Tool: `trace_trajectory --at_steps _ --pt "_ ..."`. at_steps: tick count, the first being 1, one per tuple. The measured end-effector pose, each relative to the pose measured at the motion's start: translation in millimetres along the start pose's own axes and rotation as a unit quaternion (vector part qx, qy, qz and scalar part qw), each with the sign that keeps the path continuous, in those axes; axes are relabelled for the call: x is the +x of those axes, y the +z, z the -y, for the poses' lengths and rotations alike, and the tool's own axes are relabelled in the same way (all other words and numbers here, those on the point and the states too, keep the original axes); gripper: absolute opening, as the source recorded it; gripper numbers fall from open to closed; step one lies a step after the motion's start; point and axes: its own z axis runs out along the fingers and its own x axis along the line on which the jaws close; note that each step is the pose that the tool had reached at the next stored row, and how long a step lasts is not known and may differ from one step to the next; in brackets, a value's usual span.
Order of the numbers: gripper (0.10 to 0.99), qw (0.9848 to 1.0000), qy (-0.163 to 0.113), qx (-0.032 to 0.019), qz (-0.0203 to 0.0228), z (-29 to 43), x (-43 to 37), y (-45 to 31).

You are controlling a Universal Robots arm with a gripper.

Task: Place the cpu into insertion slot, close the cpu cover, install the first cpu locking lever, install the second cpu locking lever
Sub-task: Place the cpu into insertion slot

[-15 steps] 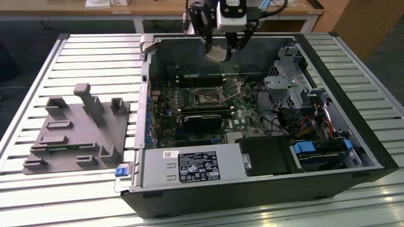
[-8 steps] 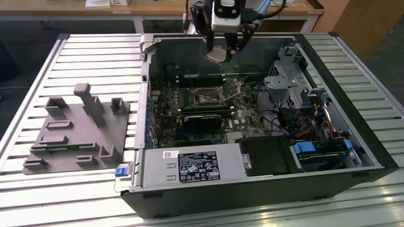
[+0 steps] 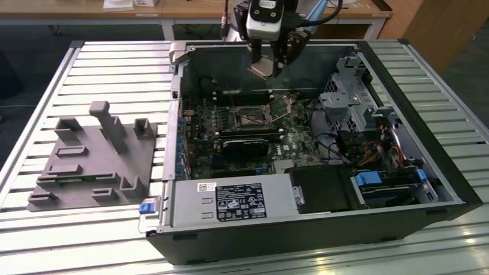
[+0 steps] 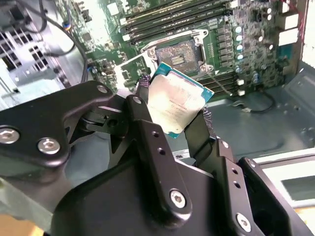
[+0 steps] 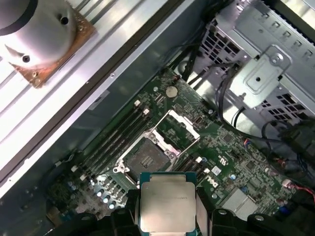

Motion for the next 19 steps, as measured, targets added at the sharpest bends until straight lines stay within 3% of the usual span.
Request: trace_trajectory --at_steps 6,10,15,19 --pt "0.541 0.9990 0.045 -0.0009 0.0039 0.1 0.0 1.3" --pt "0.541 0.9968 0.080 -0.0015 0.0071 0.2 0.0 2.7" --pt "0.541 0.9921 0.125 -0.0024 0.0111 0.3 0.0 4.6" --pt "0.541 0.9868 0.161 -0.0031 0.0143 0.5 -0.1 6.2"
